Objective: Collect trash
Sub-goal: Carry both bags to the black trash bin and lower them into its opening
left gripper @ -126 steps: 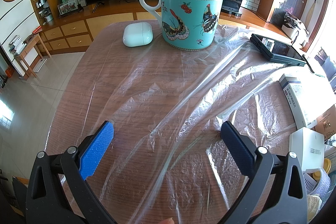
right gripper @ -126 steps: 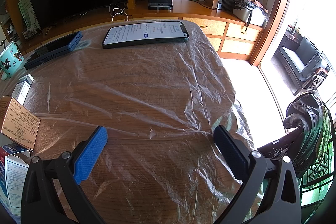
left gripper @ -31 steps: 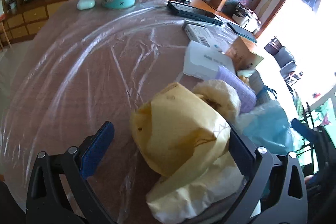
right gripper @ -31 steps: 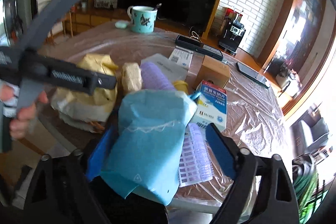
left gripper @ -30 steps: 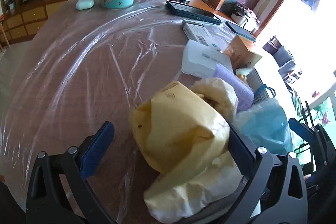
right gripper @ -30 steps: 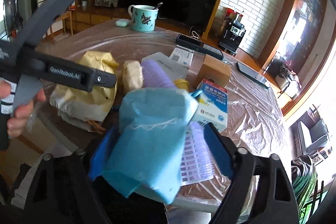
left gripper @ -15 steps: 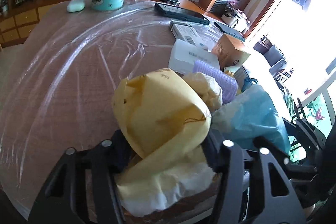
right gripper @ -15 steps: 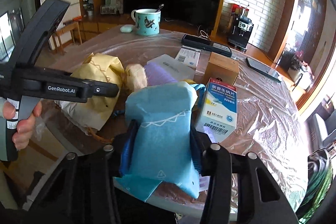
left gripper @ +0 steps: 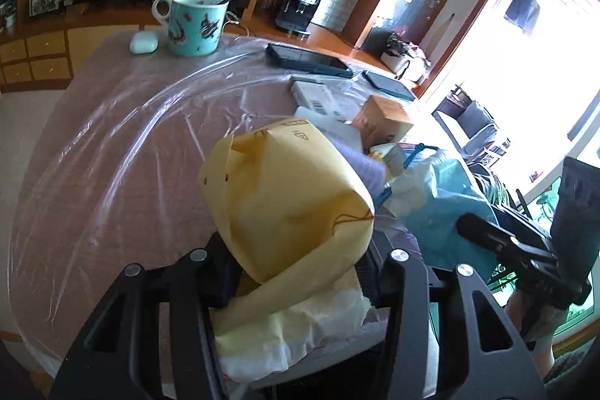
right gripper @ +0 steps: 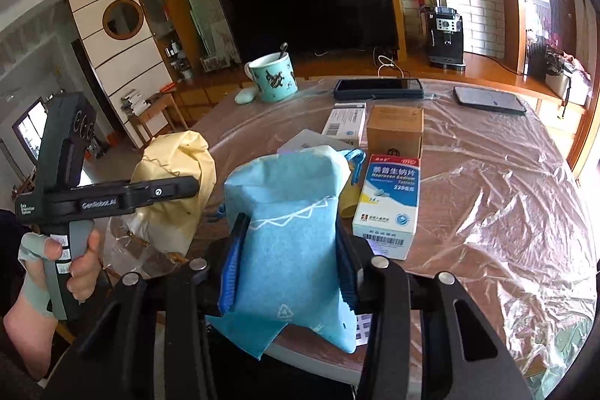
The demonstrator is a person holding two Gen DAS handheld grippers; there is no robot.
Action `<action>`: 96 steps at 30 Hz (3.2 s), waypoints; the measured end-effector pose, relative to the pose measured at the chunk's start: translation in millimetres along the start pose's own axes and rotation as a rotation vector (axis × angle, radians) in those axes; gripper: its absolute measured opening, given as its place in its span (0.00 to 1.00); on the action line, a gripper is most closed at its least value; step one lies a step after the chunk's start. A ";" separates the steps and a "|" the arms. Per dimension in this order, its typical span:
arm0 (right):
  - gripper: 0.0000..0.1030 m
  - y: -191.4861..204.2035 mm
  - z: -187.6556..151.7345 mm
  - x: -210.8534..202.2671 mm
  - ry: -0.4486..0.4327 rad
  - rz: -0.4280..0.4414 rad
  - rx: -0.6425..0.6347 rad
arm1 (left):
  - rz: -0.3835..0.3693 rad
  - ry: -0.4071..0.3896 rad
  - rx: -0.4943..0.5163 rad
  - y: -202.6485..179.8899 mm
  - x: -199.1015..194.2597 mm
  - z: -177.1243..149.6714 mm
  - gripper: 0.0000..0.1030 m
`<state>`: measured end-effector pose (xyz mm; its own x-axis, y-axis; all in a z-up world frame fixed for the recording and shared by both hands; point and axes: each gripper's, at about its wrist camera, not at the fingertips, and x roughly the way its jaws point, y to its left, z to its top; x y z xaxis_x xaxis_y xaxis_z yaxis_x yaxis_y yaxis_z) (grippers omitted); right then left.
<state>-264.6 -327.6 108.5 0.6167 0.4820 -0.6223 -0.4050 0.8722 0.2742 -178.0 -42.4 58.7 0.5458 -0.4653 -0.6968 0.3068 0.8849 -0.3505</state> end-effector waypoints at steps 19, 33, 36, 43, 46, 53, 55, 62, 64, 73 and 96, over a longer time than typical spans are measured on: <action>0.41 4.0 -11.9 -66.0 -0.045 0.080 0.007 | -0.081 -0.017 0.122 -50.8 -44.3 -22.8 0.49; 0.41 13.2 -59.0 -90.6 0.024 0.058 -0.003 | -0.089 0.073 0.232 -84.5 -42.2 -76.8 0.49; 0.41 13.8 -69.7 -92.1 0.045 0.053 0.001 | -0.081 0.088 0.253 -89.3 -40.8 -86.9 0.49; 0.41 16.2 -93.5 -88.3 0.102 0.041 0.007 | -0.071 0.144 0.270 -92.9 -29.2 -113.4 0.49; 0.41 14.6 -102.9 -82.5 0.129 0.031 0.010 | -0.067 0.167 0.262 -91.7 -21.4 -122.4 0.49; 0.41 9.9 -119.0 -72.6 0.165 0.011 0.016 | -0.040 0.195 0.272 -93.6 -8.1 -139.1 0.49; 0.41 10.9 -123.0 -68.8 0.178 0.012 0.016 | -0.037 0.202 0.268 -92.1 -4.5 -142.7 0.49; 0.41 14.1 -137.6 -52.4 0.222 -0.010 0.010 | -0.015 0.231 0.259 -85.3 11.1 -153.1 0.49; 0.41 15.1 -138.0 -48.9 0.231 -0.013 0.007 | -0.007 0.236 0.264 -84.1 14.7 -156.0 0.49; 0.41 15.0 -146.4 -28.6 0.281 -0.023 0.005 | 0.026 0.267 0.267 -78.9 30.9 -164.8 0.49; 0.41 8.3 -163.5 -0.6 0.347 -0.056 0.006 | 0.055 0.324 0.266 -71.0 65.4 -177.7 0.49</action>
<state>-378.7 -334.2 -8.7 0.3718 0.3771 -0.8483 -0.3720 0.8977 0.2360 -302.7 -131.6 -73.2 0.3070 -0.3485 -0.8856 0.4974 0.8521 -0.1630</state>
